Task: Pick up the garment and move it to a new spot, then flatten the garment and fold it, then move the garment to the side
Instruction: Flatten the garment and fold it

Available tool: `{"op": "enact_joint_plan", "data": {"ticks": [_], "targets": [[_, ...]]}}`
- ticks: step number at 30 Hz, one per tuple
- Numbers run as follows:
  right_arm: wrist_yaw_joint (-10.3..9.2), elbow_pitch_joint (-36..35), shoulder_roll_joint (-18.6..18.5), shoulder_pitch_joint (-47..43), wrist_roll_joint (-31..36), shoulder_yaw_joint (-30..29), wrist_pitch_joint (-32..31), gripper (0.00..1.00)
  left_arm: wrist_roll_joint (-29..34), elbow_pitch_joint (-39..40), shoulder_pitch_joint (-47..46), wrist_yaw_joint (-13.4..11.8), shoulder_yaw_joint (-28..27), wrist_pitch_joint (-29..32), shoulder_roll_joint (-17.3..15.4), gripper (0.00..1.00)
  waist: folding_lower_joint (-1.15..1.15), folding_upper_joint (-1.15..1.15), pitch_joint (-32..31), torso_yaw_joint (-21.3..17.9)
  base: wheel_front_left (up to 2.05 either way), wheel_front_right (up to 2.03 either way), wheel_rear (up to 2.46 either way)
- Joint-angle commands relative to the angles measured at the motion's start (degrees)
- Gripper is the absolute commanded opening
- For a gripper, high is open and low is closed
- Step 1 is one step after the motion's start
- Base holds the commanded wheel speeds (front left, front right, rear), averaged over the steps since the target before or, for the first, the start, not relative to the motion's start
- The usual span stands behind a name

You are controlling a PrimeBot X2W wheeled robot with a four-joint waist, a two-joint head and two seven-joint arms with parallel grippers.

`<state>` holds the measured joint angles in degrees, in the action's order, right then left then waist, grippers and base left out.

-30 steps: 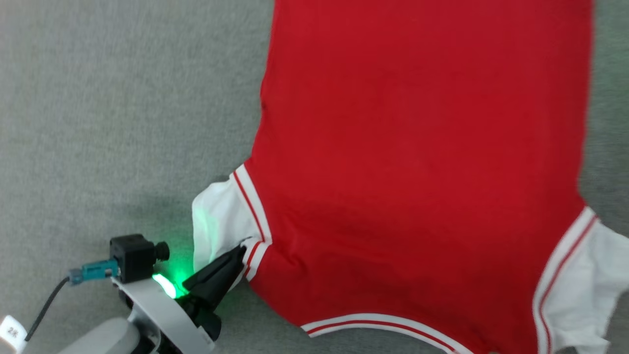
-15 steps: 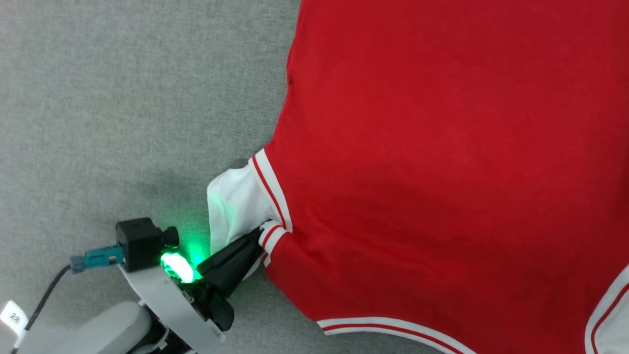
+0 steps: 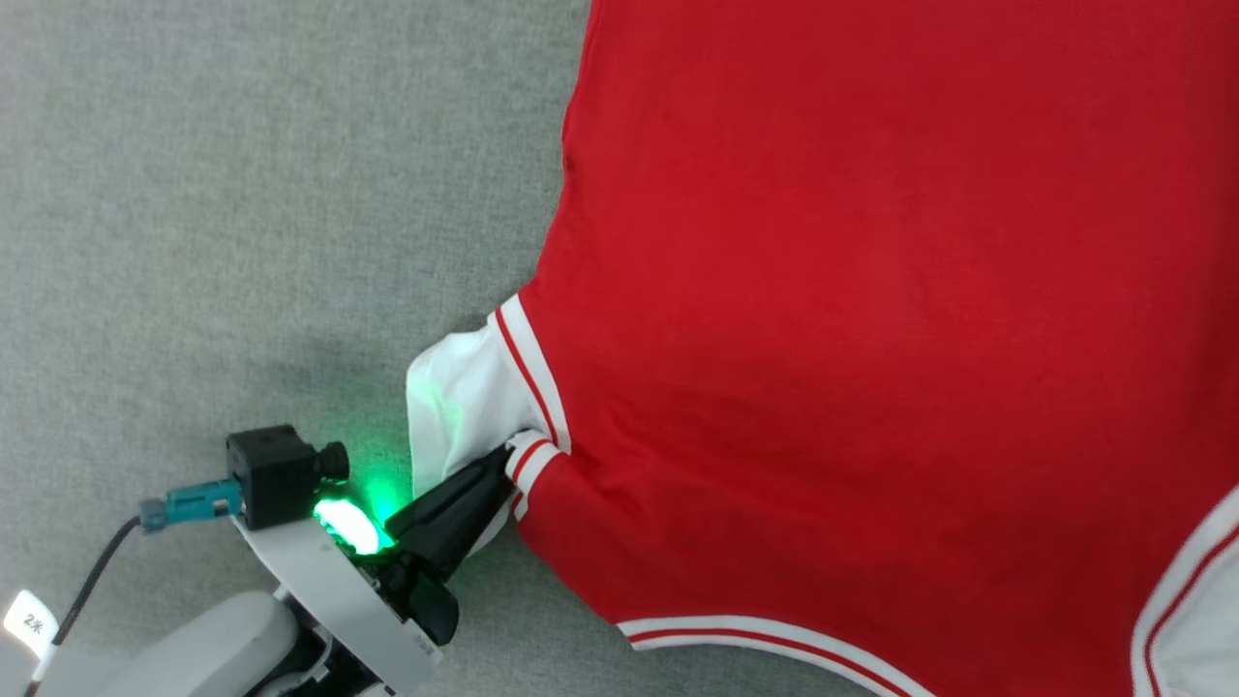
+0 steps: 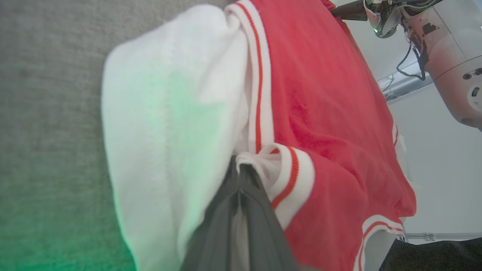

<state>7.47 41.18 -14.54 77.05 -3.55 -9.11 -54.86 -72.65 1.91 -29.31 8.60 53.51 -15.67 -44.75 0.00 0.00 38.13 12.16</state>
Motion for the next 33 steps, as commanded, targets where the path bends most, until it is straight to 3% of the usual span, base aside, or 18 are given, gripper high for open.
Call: {"op": "enact_joint_plan", "data": {"ticks": [1, 8, 13, 18, 26, 33], "targets": [[0.04, 0.5, -0.32, -4.64, -2.34, 2.08, -0.16, 0.0, -1.35, -5.7, 0.9, -2.01, -1.1, 1.05, 0.03, 0.0, 0.0, 0.0, -3.25, -1.18, 0.0, 0.0, 0.0], [0.01, -7.89, -6.22, -15.73, -12.45, 10.02, -2.08, 0.0, -0.8, -5.29, 4.56, -1.69, -2.91, 0.76, -0.93, 0.0, 0.0, 0.0, -9.27, -3.72, 0.0, 0.0, 0.0], [0.01, -22.18, -11.42, -29.3, -22.05, 13.37, -5.66, 0.0, -0.62, -5.49, 7.18, -1.31, -4.05, 0.64, -1.13, 0.0, 0.0, 0.0, -13.94, -6.54, 0.0, 0.0, 0.0], [0.01, -37.12, -14.45, -44.57, -28.26, 11.44, -9.91, 0.0, -0.76, -5.91, 9.28, -1.19, -5.25, 0.62, -1.78, 0.0, 0.0, 0.0, -17.28, -9.34, 0.0, 0.0, 0.0], [0.01, -54.44, -10.75, -68.64, -31.08, 6.97, -12.65, 0.0, -0.2, -6.55, 9.63, -1.34, -4.99, 1.01, -2.63, 0.0, 0.0, 0.0, -20.12, -11.9, 0.0, 0.0, 0.0], [0.01, -59.58, -6.39, -81.11, -30.13, 9.88, -12.05, 0.0, -0.28, -6.26, 10.42, -1.86, -5.15, 0.96, -2.65, 0.0, 0.0, 0.0, -21.47, -13.55, 0.0, 0.0, 0.0]]}}
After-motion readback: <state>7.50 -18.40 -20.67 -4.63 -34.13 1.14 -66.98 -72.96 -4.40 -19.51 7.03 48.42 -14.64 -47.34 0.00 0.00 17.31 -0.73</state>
